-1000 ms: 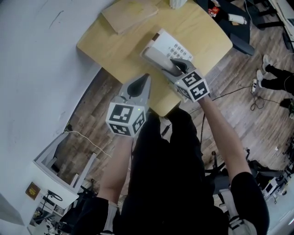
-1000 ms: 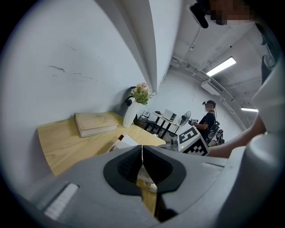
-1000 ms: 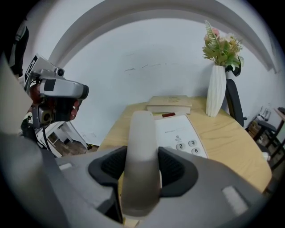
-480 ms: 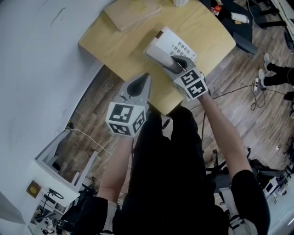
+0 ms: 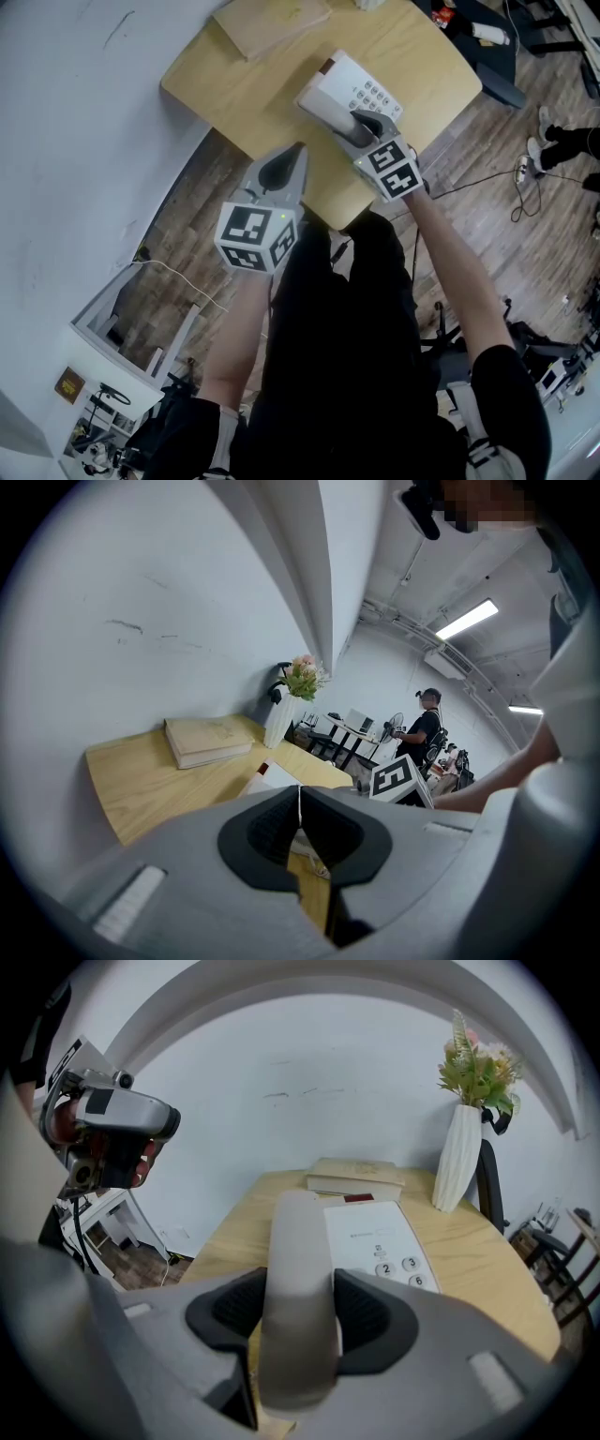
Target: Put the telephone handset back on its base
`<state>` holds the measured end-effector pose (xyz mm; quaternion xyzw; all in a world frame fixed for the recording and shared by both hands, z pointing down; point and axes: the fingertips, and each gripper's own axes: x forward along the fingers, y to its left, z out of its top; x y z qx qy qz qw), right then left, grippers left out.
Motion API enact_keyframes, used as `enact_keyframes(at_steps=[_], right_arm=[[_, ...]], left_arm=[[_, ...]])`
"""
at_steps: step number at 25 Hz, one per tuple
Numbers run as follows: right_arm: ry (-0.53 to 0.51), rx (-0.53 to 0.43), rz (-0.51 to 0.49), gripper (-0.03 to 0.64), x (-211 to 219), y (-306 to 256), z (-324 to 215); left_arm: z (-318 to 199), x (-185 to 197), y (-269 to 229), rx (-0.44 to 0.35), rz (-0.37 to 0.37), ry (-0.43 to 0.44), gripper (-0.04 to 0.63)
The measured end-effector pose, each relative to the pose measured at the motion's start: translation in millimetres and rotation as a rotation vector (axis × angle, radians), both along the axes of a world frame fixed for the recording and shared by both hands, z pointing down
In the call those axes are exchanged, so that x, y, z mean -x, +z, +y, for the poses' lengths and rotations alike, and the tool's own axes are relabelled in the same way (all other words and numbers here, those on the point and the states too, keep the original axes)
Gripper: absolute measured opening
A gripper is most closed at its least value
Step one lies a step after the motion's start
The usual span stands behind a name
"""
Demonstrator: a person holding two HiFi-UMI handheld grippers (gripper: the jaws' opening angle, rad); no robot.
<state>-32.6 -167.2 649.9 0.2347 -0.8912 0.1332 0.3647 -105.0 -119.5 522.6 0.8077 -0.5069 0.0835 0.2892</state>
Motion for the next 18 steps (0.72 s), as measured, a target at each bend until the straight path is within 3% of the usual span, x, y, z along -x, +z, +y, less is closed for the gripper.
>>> enact_keyframes(at_steps=[18], right_arm=[[0.017, 0.012, 0.024, 0.245, -1, 0, 6]], left_arm=[[18, 12, -2, -0.002, 0.001, -0.018, 0.012]])
